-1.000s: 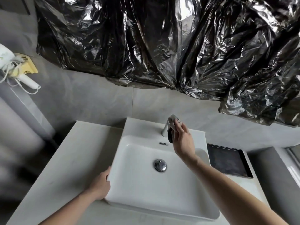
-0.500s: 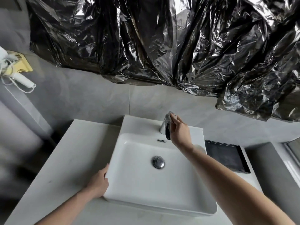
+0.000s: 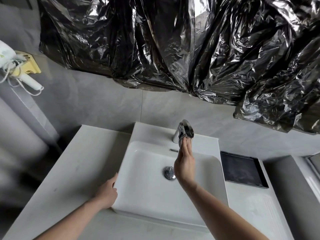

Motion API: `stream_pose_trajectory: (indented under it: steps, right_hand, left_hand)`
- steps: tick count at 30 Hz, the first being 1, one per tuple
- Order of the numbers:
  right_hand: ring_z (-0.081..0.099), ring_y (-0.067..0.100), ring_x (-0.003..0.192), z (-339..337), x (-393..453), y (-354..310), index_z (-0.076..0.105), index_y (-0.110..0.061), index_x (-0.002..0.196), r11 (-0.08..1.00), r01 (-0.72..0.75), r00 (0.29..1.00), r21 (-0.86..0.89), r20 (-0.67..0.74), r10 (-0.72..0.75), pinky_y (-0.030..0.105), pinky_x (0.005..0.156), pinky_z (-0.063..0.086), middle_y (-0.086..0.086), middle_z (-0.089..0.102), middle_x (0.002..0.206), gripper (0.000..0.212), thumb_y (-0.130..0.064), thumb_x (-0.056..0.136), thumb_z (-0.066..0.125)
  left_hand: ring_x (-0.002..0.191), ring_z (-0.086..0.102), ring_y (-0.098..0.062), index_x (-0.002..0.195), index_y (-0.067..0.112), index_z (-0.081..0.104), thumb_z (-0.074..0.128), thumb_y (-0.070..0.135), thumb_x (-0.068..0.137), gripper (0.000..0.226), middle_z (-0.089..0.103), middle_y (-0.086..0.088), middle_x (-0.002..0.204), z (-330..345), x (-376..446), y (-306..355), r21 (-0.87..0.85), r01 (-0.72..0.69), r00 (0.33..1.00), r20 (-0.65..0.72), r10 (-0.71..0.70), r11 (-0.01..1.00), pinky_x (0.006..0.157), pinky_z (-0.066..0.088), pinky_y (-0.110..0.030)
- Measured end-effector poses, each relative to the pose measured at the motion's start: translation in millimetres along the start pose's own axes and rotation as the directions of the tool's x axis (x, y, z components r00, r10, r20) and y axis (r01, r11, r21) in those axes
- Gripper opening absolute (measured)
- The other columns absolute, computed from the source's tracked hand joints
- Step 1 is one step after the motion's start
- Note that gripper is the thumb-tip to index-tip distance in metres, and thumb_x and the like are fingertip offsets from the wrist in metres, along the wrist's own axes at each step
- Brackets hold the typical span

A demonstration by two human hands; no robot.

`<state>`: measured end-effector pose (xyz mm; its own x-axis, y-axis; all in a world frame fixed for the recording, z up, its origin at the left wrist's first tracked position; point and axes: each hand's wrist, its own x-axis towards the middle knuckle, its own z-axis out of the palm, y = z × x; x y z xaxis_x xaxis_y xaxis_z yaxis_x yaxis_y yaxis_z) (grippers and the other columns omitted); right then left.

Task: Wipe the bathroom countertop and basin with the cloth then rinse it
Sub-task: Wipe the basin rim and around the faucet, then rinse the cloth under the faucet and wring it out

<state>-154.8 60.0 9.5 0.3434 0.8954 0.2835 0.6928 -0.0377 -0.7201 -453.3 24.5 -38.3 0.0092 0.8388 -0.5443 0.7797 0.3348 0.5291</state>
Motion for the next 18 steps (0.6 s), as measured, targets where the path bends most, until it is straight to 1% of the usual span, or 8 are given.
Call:
stream_pose_trajectory:
  steps: [4,6,7,9,11,12,15,18]
  right_hand:
    - [0.035,0.012,0.149,-13,15,-1,0.039,-0.014,0.156,0.999,0.024,0.999,-0.034,0.044,-0.022,0.026,0.117,0.036,0.003,0.039,0.161,0.049,-0.008,0.108,0.040]
    - [0.057,-0.004,0.120,-19,5,-18,0.038,-0.017,0.156,0.995,-0.062,0.998,0.083,0.030,0.059,0.007,0.098,0.043,-0.008,0.059,0.141,0.049,-0.008,0.109,0.034]
    - [0.065,-0.003,0.104,-20,-4,-27,0.038,-0.022,0.155,0.983,-0.094,0.995,0.156,0.037,0.089,0.005,0.089,0.046,-0.013,0.068,0.129,0.051,-0.007,0.107,0.030]
    - [0.073,0.008,0.091,-14,-23,-33,0.051,-0.023,0.140,0.943,-0.150,0.989,0.297,0.063,0.137,0.022,0.091,0.056,-0.009,0.075,0.112,0.046,-0.005,0.104,0.027]
    - [0.075,0.013,0.090,-7,-30,-37,0.062,-0.017,0.115,0.910,-0.180,0.984,0.374,0.063,0.169,0.041,0.094,0.059,-0.004,0.075,0.106,0.037,-0.002,0.103,0.031]
    - [0.074,0.011,0.091,-6,-30,-42,0.064,-0.016,0.109,0.901,-0.200,0.979,0.385,0.057,0.193,0.042,0.094,0.058,-0.004,0.075,0.103,0.036,-0.001,0.103,0.032]
    - [0.067,-0.010,0.086,-16,-28,-59,0.065,-0.018,0.101,0.888,-0.229,0.973,0.399,0.088,0.212,0.022,0.087,0.053,-0.008,0.073,0.095,0.029,-0.003,0.106,0.040]
    - [0.068,-0.003,0.096,-37,-32,-68,0.070,-0.018,0.108,0.855,-0.182,0.973,0.486,0.212,0.087,0.023,0.092,0.054,-0.004,0.074,0.100,0.028,-0.008,0.108,0.044]
  left_hand:
    - [0.142,0.043,-0.026,0.160,0.029,0.019,0.042,0.008,0.098,0.069,0.040,0.002,0.159,-1,-2,3,0.033,-0.005,1.000,-0.008,0.005,0.999,0.110,0.037,-0.028]
    - [0.141,0.044,-0.027,0.160,0.030,0.017,0.041,0.009,0.099,0.069,0.039,0.001,0.159,-1,-5,6,0.049,0.000,1.000,-0.014,0.001,0.999,0.107,0.039,-0.027]
    - [0.140,0.045,-0.027,0.160,0.031,0.017,0.041,0.009,0.099,0.069,0.040,0.001,0.159,-1,-6,6,0.054,0.000,1.000,-0.016,0.001,0.999,0.106,0.039,-0.027]
    - [0.138,0.047,-0.028,0.160,0.031,0.016,0.040,0.009,0.099,0.070,0.041,0.001,0.158,-1,-9,9,0.072,-0.004,1.000,-0.019,0.005,0.997,0.104,0.041,-0.027]
    - [0.138,0.047,-0.028,0.160,0.029,0.015,0.039,0.006,0.098,0.071,0.040,0.000,0.159,-1,-9,12,0.082,0.000,1.000,-0.015,0.002,0.997,0.103,0.041,-0.026]
    - [0.139,0.046,-0.028,0.161,0.027,0.015,0.038,0.005,0.096,0.072,0.038,-0.001,0.160,-2,-9,14,0.082,0.005,1.000,-0.001,-0.004,0.997,0.105,0.041,-0.026]
    - [0.146,0.035,-0.026,0.160,0.022,0.018,0.036,-0.001,0.090,0.075,0.032,-0.004,0.163,-7,-12,23,0.086,-0.008,1.000,0.012,0.007,0.996,0.114,0.033,-0.028]
    - [0.141,0.041,-0.022,0.156,0.022,0.031,0.043,0.001,0.091,0.069,0.028,0.003,0.161,-16,-18,48,0.011,-0.137,0.987,-0.079,0.138,0.990,0.109,0.033,-0.026]
